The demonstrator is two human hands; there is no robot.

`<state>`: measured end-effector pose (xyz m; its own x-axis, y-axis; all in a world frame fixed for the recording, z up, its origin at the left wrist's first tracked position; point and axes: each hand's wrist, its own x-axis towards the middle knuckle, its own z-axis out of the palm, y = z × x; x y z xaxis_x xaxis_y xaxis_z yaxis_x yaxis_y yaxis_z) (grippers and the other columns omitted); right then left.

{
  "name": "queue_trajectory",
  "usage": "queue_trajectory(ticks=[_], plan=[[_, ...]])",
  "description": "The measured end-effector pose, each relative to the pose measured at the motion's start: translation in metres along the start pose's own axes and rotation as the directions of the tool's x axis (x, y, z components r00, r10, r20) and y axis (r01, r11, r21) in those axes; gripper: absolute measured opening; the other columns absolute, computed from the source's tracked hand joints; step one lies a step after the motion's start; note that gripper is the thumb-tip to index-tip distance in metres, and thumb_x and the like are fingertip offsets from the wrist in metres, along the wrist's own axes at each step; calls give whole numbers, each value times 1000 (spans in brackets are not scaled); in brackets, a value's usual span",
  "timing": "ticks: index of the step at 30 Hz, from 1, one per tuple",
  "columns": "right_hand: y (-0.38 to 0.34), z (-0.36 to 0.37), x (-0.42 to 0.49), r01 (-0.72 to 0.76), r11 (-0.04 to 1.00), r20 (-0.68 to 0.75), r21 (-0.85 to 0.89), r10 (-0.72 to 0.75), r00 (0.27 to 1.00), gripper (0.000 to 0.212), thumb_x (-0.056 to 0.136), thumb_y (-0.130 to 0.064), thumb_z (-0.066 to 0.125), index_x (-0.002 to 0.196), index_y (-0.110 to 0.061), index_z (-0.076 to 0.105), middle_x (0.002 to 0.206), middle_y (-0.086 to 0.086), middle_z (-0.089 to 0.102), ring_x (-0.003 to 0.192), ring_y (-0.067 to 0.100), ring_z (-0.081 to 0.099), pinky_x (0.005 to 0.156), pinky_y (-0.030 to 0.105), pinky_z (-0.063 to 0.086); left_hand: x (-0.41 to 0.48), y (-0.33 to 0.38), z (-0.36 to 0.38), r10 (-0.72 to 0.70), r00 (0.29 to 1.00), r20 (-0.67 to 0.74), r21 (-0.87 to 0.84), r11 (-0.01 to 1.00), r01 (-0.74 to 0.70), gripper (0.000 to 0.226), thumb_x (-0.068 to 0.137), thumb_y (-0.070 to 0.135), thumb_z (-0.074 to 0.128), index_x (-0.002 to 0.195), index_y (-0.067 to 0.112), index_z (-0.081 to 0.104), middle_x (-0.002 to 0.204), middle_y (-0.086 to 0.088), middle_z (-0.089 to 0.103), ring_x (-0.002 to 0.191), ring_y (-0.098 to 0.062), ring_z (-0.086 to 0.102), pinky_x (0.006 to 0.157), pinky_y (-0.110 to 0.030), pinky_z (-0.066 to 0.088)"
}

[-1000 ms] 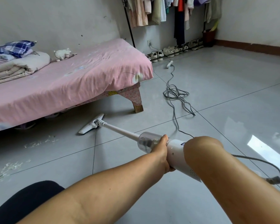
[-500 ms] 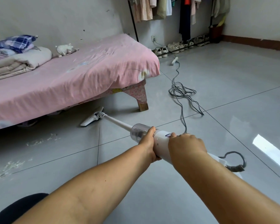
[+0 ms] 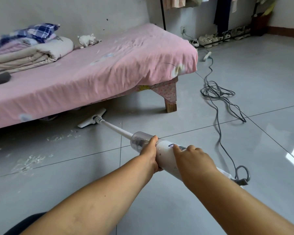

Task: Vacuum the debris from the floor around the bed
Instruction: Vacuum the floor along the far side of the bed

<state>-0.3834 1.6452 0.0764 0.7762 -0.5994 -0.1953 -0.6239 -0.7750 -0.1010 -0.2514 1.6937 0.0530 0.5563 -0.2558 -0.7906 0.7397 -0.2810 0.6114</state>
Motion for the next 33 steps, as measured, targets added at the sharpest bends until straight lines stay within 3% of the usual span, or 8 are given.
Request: queue_trajectory(ticks=[5,9,13,18,22,25,29,33], plan=[[11,-27,-14,-85,996,130,-24,87,988,86,87,-18,58,151,-9,2,134,16,39,120,32,48,89,37,45,0,-9,14,-38,998,60,18,999,37,54,82,58,71,117,19,60,99,-10,72,80,-28,69,56,-37,55],[20,-28,-3,-185,979,228,-86,200,953,73,88,-16,54,146,5,14,134,10,48,119,30,53,90,36,46,14,-8,26,-19,995,95,10,1000,18,49,82,54,72,114,19,64,98,-8,75,79,-27,71,61,-36,57],[25,-28,10,-173,979,214,-112,194,958,76,84,-17,55,146,-2,13,124,3,56,108,28,59,75,33,45,17,4,33,-4,996,92,-15,1000,5,49,83,55,71,114,17,65,98,-10,77,79,-28,74,63,-39,61],[20,-58,11,-145,989,191,24,137,972,67,80,-18,56,140,-13,24,108,-2,60,95,24,62,62,29,38,-11,31,27,-59,998,38,-6,998,59,56,83,59,68,117,15,66,97,-12,78,83,-29,75,61,-38,61],[13,-99,-10,-153,985,244,82,129,961,77,83,-21,55,148,-11,13,115,0,60,101,25,61,64,29,37,-51,47,20,-138,990,8,23,990,138,59,83,60,68,120,13,65,99,-14,77,90,-30,75,69,-40,61],[12,-127,-31,-161,983,320,93,123,939,84,85,-24,54,151,-13,3,123,1,56,109,24,58,68,29,38,-85,52,19,-189,982,-8,24,982,189,58,82,61,68,115,13,66,91,-13,78,81,-29,76,62,-37,61],[15,-177,-66,-172,980,387,95,123,914,85,86,-25,53,152,-14,1,125,-1,55,110,23,57,68,29,39,-143,60,21,-265,964,-17,28,964,265,58,82,63,67,111,12,66,87,-14,78,76,-28,76,58,-36,60],[32,-237,-104,-178,982,452,63,131,882,83,87,-24,50,152,-11,0,126,-1,56,112,22,57,72,30,42,-214,66,38,-356,934,2,16,934,356,60,84,62,66,112,10,66,90,-17,78,87,-32,75,64,-40,61]])
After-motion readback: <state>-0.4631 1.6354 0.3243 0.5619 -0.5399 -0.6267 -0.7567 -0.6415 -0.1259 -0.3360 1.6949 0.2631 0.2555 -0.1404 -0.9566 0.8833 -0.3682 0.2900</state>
